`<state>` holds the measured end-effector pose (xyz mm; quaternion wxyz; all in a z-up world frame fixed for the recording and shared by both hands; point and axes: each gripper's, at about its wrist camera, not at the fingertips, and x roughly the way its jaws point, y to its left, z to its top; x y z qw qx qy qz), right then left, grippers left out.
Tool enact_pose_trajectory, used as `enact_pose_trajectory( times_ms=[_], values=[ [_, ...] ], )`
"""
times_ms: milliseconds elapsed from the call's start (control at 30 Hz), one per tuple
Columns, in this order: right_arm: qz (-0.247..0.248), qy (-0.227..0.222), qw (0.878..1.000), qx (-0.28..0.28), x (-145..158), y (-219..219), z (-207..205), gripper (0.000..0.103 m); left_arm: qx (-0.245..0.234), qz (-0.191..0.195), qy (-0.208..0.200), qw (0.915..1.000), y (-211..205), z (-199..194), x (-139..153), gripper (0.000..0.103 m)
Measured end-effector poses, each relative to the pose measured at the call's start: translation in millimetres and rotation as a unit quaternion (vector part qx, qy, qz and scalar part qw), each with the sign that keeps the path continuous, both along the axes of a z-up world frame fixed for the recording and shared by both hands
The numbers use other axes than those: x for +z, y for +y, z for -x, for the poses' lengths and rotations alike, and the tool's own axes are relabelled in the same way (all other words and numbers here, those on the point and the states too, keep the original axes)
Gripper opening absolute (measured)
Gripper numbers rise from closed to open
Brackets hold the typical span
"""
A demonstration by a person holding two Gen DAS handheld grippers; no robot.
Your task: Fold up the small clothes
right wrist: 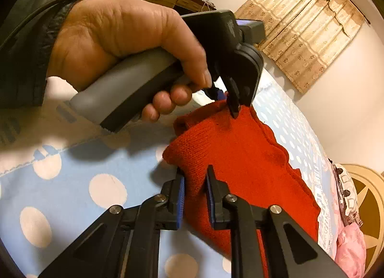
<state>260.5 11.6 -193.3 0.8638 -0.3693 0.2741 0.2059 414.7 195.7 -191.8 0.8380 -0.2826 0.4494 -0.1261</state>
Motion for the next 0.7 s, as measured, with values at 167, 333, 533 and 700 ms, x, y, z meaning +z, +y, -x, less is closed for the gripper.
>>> enact_pose_trajectory(
  times_ms=[167,333,533,700],
  values=[
    [-0.050,-0.013,0.999,-0.017,26,-30,1,0.013,-0.002,0.040,-0.024,0.9989,-3,1,16,0.013],
    [-0.089,-0.035,0.995,-0.039,54,-62,0,0.013,-0.011,0.079,-0.060,0.9950,-16,-4,37,0.012],
    [-0.121,-0.052,0.989,-0.071,72,-102,1,0.013,-0.025,0.093,-0.086,0.9916,-43,-15,56,0.012],
    [-0.143,-0.055,0.983,-0.101,77,-134,3,0.012,-0.038,0.103,-0.102,0.9888,-70,-27,67,0.012]
  ],
)
